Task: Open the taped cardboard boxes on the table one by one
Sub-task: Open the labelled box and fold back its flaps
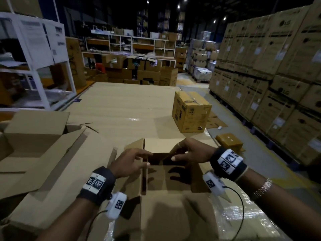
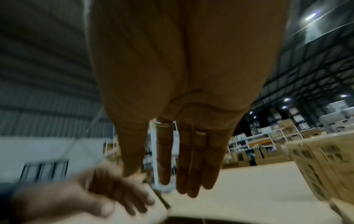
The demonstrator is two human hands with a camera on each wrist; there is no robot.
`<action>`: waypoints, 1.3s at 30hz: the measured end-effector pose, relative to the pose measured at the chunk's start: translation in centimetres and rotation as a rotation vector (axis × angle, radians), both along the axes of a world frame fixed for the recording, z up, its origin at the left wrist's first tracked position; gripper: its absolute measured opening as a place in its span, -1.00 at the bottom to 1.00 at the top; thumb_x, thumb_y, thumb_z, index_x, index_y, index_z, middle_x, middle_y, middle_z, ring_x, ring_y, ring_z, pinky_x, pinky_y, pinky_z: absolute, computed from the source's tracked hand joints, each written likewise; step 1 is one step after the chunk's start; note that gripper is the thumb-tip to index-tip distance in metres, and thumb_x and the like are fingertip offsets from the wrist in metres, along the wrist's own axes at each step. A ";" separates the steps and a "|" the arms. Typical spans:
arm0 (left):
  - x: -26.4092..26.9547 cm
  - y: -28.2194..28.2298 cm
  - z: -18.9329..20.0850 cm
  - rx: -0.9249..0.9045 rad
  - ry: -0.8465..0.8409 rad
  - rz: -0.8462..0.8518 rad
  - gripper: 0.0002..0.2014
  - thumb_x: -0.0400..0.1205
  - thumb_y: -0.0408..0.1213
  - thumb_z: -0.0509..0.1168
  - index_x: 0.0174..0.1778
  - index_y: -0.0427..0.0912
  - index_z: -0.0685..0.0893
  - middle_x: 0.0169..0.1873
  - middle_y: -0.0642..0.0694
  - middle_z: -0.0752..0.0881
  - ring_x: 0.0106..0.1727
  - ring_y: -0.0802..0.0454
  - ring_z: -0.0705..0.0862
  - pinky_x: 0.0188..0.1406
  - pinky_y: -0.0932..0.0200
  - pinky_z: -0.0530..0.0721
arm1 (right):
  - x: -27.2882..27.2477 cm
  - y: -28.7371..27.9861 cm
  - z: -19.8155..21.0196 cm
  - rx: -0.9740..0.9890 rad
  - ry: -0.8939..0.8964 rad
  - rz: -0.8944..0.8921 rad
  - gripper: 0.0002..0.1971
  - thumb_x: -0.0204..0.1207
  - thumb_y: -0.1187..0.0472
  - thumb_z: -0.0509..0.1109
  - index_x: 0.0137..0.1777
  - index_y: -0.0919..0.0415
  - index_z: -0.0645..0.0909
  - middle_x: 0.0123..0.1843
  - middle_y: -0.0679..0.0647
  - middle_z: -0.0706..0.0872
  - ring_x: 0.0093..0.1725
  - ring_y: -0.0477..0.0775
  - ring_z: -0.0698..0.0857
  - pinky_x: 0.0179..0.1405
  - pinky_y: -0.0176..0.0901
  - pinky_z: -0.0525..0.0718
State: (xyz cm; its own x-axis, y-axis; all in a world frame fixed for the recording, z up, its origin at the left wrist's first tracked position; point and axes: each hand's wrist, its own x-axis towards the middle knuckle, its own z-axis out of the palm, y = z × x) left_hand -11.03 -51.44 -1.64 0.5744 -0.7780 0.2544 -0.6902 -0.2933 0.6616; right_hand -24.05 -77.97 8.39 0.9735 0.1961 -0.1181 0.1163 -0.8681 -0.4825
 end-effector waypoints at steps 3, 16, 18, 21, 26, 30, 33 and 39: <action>1.9 -0.7 -0.7 0.155 -0.049 -0.023 -0.63 0.61 -0.02 0.49 0.35 0.25 0.71 0.27 0.21 0.74 0.25 0.28 0.67 0.28 0.04 0.72 | 2.3 0.0 -2.1 -0.130 0.164 0.000 -0.64 0.61 -0.06 0.50 0.33 0.06 0.76 0.15 -0.04 0.85 0.04 -0.11 0.78 -0.03 -0.28 0.71; 9.1 -3.1 -1.3 0.207 -0.251 -0.121 -0.34 0.65 0.01 0.41 0.69 0.21 0.37 0.73 0.19 0.25 0.66 0.10 0.40 0.61 0.01 0.43 | 7.8 -6.5 -1.8 -0.054 0.116 -0.131 -0.05 0.58 -0.17 0.47 0.81 0.00 -0.01 0.81 -0.11 -0.05 0.76 0.05 0.13 0.72 0.02 0.22; 10.5 -4.4 -0.7 0.187 -0.265 -0.102 -0.34 0.65 -0.04 0.43 0.69 0.13 0.40 0.73 0.18 0.25 0.67 0.10 0.40 0.61 0.04 0.42 | 9.7 -7.5 -2.2 -0.035 0.086 -0.144 -0.05 0.57 -0.16 0.49 0.81 -0.04 -0.01 0.83 -0.11 -0.09 0.78 0.07 0.10 0.72 0.05 0.22; 12.9 -6.5 -0.5 0.274 -0.274 -0.069 -0.33 0.65 -0.08 0.46 0.69 -0.02 0.42 0.72 0.13 0.27 0.68 0.07 0.38 0.62 0.06 0.42 | 12.6 -8.1 -3.6 0.051 0.124 -0.202 -0.04 0.51 -0.15 0.55 0.79 -0.04 0.08 0.82 -0.01 0.08 0.73 0.13 0.25 0.66 0.07 0.36; 15.4 -9.0 -1.2 0.478 -0.221 -0.046 -0.35 0.69 -0.01 0.38 0.71 -0.01 0.37 0.73 0.05 0.30 0.65 0.01 0.42 0.61 0.00 0.43 | 15.8 -6.9 -6.0 0.008 0.232 -0.236 -0.07 0.52 -0.05 0.59 0.78 0.03 0.15 0.66 0.10 0.42 0.56 0.20 0.49 0.48 0.00 0.49; 15.7 -9.9 -3.1 0.515 -0.167 -0.035 -0.43 0.72 -0.10 0.34 0.68 0.09 0.40 0.65 -0.09 0.45 0.60 -0.10 0.49 0.59 -0.12 0.46 | 16.6 -6.4 -9.6 -0.211 0.196 -0.167 -0.32 0.55 -0.04 0.48 0.66 -0.13 0.35 0.49 0.02 0.64 0.37 0.17 0.65 0.41 0.14 0.61; 15.8 -9.9 -3.7 0.420 -0.168 -0.030 -0.51 0.73 -0.34 0.29 0.60 0.07 0.55 0.47 -0.07 0.67 0.49 -0.03 0.61 0.49 -0.01 0.56 | 16.6 -5.9 -11.9 -0.296 -0.006 -0.194 -0.52 0.62 0.14 0.31 0.54 -0.14 0.51 0.33 0.00 0.73 0.27 0.15 0.71 0.24 0.04 0.68; 15.2 -10.0 -3.7 0.268 -0.124 0.063 -0.59 0.69 -0.47 0.25 0.38 -0.03 0.76 0.24 -0.03 0.82 0.25 0.04 0.77 0.21 0.30 0.62 | 18.5 -5.9 -12.9 -0.316 -0.087 -0.296 -0.69 0.66 0.18 0.35 0.34 -0.10 0.70 0.20 0.06 0.77 0.12 0.17 0.71 -0.03 -0.12 0.59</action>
State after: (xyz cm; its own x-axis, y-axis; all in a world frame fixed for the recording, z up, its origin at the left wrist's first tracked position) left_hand 4.16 -61.41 -5.38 0.6008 -0.7910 0.1158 -0.7361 -0.4909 0.4661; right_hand -5.50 -83.90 -4.55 0.9912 -0.1251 -0.0425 -0.1309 -0.9735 -0.1876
